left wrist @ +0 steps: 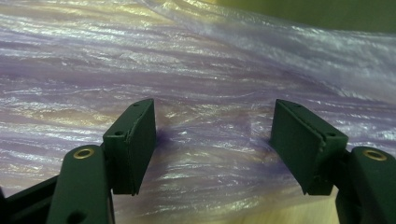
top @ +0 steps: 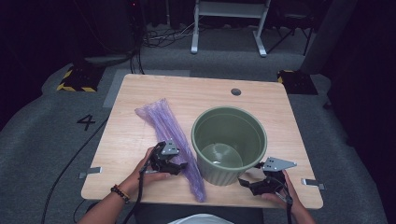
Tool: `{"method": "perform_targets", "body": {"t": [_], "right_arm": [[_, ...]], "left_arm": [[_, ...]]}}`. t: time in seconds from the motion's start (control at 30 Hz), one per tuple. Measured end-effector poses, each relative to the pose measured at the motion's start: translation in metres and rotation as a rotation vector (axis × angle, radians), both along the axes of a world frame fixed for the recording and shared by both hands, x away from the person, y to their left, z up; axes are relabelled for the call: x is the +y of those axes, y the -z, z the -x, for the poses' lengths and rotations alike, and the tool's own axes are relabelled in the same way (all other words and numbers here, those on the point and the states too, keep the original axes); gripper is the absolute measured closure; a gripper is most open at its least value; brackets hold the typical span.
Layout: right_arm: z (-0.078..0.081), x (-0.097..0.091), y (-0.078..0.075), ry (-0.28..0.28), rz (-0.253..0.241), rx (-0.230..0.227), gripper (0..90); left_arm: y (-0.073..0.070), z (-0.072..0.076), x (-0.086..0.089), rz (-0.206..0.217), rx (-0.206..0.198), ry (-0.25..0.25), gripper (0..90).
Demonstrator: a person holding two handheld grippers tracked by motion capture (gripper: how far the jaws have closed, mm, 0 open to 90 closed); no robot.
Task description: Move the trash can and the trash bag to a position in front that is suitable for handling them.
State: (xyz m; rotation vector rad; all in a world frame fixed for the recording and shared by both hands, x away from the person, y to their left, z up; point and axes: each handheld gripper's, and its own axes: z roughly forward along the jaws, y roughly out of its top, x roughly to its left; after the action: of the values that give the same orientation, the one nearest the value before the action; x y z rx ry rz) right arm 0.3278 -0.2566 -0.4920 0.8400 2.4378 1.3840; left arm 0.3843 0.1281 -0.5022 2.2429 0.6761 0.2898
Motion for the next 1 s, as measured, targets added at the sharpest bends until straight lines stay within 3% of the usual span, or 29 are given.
{"method": "perform_targets", "body": {"t": [0.2, 0.27, 0.33, 0.5, 0.67, 0.83, 1.0], "right_arm": [[-0.006, 0.003, 0.0, 0.051, -0.027, -0.011, 15.4], [-0.011, 0.004, 0.0, 0.105, -0.031, -0.025, 16.4], [-0.014, 0.005, 0.001, 0.119, -0.03, -0.026, 17.1], [-0.034, 0.011, -0.001, 0.184, -0.022, -0.048, 21.7], [-0.048, 0.019, -0.002, 0.185, -0.01, -0.062, 23.2], [-0.068, 0.03, 0.002, 0.188, -0.006, -0.037, 23.5], [-0.08, 0.035, 0.003, 0.204, 0.017, -0.05, 24.6]], "left_arm": [[0.0, -0.01, -0.012, -0.004, -0.005, -0.005, 30.7], [0.0, -0.017, -0.018, -0.003, -0.007, -0.02, 30.4], [0.0, -0.019, -0.019, 0.0, -0.004, -0.03, 29.9], [0.0, -0.035, -0.029, -0.004, -0.004, -0.066, 29.5], [-0.001, -0.046, -0.034, -0.011, -0.01, -0.084, 29.4], [-0.001, -0.061, -0.038, -0.009, -0.007, -0.117, 29.3], [-0.001, -0.064, -0.039, -0.006, 0.002, -0.118, 29.4]]}}
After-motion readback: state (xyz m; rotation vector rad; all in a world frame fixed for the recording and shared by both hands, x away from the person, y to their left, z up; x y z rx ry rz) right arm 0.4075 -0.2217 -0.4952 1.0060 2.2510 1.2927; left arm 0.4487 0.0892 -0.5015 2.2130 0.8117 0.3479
